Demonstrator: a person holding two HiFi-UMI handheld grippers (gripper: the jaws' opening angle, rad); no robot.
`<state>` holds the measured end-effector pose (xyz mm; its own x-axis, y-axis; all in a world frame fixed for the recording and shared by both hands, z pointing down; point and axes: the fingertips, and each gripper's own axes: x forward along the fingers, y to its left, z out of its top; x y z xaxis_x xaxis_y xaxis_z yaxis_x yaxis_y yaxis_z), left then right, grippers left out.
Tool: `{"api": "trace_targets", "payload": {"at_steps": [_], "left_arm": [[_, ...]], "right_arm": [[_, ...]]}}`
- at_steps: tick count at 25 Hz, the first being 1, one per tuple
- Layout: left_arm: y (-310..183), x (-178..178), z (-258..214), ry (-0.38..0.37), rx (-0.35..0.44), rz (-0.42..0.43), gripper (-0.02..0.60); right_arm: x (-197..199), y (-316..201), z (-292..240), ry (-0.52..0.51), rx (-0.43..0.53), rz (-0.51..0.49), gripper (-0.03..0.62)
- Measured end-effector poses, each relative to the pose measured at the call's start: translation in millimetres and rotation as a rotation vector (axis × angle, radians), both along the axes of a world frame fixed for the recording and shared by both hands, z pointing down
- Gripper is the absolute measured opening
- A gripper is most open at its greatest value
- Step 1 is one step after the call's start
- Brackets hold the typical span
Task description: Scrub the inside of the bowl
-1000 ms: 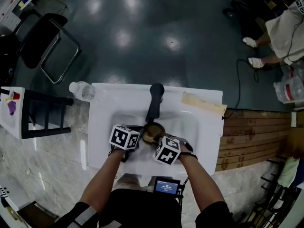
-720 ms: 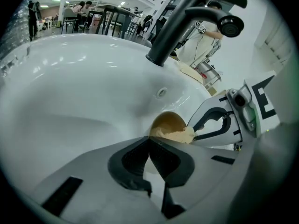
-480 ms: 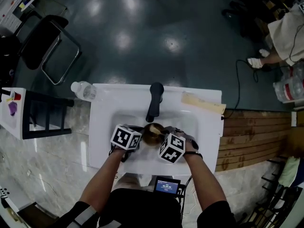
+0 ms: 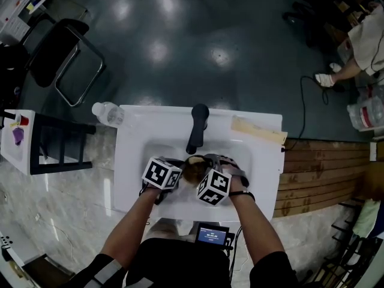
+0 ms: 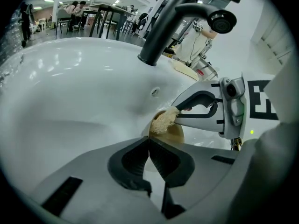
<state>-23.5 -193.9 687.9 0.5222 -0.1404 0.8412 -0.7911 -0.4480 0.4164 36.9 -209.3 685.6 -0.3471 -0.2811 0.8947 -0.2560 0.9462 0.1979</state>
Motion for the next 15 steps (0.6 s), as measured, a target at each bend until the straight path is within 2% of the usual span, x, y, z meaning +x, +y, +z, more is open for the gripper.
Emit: {"api": "trace_targets", "payload": {"at_steps": [6,15], "left_arm": [[0,0,1,0.001,-0.002,-0.008,0.009],[-2,-1,3,0.047,-0.039,-0.092,0.008]], "right_arm": [[-22,-5,-2,-0.047,0.002,0.043,0.04],[-28,7,5,-0.152,-0.137,0.185,0.038]]}}
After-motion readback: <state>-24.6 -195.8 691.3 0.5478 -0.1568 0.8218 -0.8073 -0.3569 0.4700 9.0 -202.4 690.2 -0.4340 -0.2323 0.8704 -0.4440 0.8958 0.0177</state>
